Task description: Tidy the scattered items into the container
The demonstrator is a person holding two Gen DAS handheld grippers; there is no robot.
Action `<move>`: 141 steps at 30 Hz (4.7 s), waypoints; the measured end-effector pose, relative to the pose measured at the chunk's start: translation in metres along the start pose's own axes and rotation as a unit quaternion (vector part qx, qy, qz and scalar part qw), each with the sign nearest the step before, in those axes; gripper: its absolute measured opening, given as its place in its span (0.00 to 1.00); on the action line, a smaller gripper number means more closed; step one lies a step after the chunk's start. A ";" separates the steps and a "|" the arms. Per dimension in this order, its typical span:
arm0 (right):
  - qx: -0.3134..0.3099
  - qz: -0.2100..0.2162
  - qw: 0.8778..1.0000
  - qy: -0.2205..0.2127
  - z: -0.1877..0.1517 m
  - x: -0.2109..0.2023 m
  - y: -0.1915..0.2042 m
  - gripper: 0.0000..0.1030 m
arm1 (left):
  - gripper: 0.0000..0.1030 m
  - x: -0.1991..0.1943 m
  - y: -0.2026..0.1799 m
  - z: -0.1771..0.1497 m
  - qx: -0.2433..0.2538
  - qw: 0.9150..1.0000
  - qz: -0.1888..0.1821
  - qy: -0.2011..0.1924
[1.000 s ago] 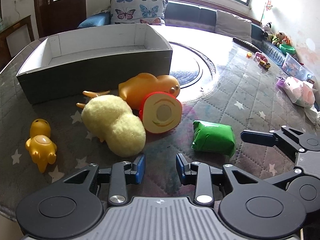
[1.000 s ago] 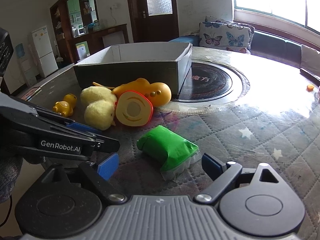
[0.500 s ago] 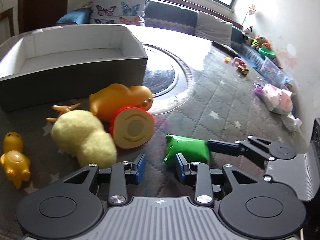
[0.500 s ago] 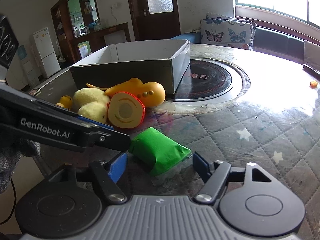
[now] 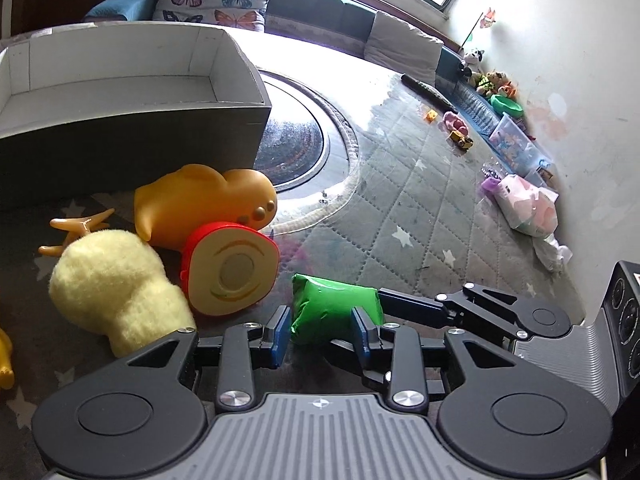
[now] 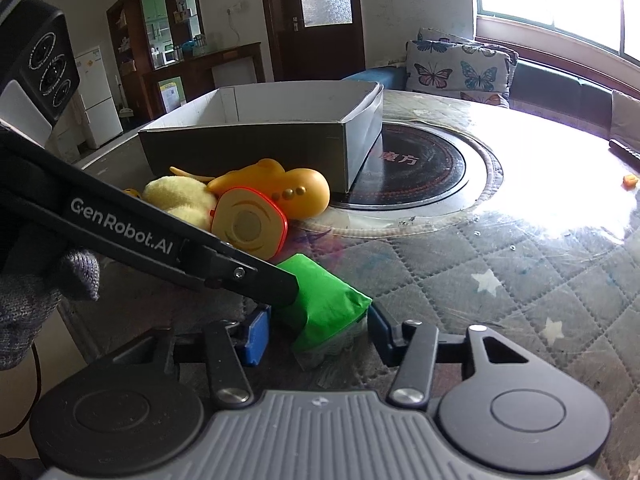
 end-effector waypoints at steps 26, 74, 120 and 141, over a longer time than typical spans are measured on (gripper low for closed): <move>-0.092 0.040 0.992 -0.081 0.143 0.082 0.026 0.47 | 0.31 -0.018 0.065 0.119 -0.033 0.991 0.060 -0.112; -0.064 0.044 0.995 -0.059 0.095 0.054 0.032 0.49 | 0.31 -0.038 0.066 0.089 -0.046 0.990 0.076 -0.111; -0.054 0.029 0.998 -0.027 0.018 0.041 0.055 0.61 | 0.32 -0.032 0.042 0.023 -0.071 0.991 0.077 -0.082; -0.057 0.025 0.998 -0.031 0.018 0.045 0.061 0.60 | 0.33 -0.023 0.042 0.023 -0.063 0.993 0.073 -0.074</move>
Point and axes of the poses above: each gripper's, at about its wrist camera, not at the fingertips, and x roughly the way its jaws point, y to its left, z to its top, the point moved 5 cm from there along x, roughly the way its jaws point, and after that the axes turned 9 degrees about -y, right-handed, at the moved point
